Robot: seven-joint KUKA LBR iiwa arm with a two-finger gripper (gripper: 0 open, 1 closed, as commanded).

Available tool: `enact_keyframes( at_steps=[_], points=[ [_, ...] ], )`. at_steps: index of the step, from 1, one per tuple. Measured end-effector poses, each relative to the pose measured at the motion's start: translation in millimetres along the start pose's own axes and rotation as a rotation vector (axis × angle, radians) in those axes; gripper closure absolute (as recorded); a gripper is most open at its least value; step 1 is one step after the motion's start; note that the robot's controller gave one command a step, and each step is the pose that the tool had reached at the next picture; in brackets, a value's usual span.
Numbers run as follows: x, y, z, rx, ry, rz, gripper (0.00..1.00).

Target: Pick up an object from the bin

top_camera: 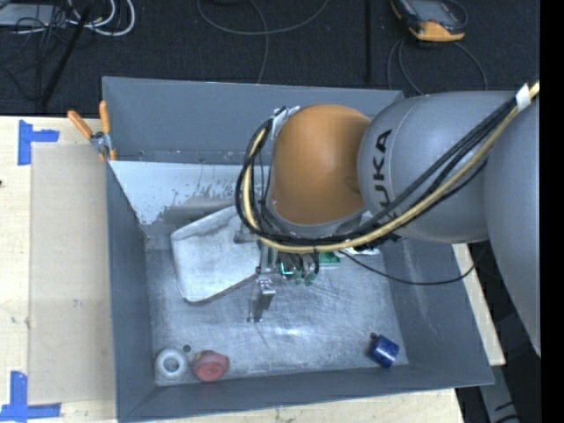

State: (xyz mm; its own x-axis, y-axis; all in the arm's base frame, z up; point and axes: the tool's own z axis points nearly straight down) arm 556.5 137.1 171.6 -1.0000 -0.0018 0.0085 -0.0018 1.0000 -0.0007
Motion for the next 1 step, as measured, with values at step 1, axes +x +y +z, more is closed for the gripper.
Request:
enact_keyframes(
  at_steps=[1],
  points=[
    [-20.8, -24.6, 87.4, 0.006, 0.011, -0.028, 0.00]
  ],
)
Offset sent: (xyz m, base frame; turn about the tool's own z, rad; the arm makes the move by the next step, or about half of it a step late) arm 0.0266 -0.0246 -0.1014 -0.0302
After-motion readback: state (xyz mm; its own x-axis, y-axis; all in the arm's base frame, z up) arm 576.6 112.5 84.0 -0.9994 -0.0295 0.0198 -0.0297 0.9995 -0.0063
